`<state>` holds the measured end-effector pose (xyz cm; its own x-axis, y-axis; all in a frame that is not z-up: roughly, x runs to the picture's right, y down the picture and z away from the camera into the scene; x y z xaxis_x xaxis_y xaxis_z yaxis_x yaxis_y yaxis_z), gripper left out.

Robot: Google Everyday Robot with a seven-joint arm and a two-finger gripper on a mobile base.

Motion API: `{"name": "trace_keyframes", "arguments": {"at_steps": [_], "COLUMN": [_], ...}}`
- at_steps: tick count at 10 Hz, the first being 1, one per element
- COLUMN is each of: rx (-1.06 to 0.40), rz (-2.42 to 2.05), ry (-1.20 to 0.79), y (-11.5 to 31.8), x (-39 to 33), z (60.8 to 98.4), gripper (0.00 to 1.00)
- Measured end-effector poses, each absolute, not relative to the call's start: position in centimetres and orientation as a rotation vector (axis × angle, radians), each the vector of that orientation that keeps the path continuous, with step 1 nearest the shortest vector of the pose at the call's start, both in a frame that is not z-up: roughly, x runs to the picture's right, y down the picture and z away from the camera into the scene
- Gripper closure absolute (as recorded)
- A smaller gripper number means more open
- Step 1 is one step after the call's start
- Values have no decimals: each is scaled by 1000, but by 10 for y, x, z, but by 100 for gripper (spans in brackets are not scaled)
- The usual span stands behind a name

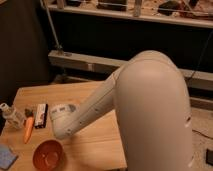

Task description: Push the ceramic bowl across the table

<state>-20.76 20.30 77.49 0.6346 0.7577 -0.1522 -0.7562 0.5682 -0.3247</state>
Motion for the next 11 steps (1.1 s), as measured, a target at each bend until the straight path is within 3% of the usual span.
{"name": "trace_keyframes", "arguments": {"at_steps": [4,11], "rx": [-439,-626], "rz": [812,759], "ry": [-58,-215], "y": [231,251], "x": [-231,-258], "z": [794,749], "gripper": [100,100]}}
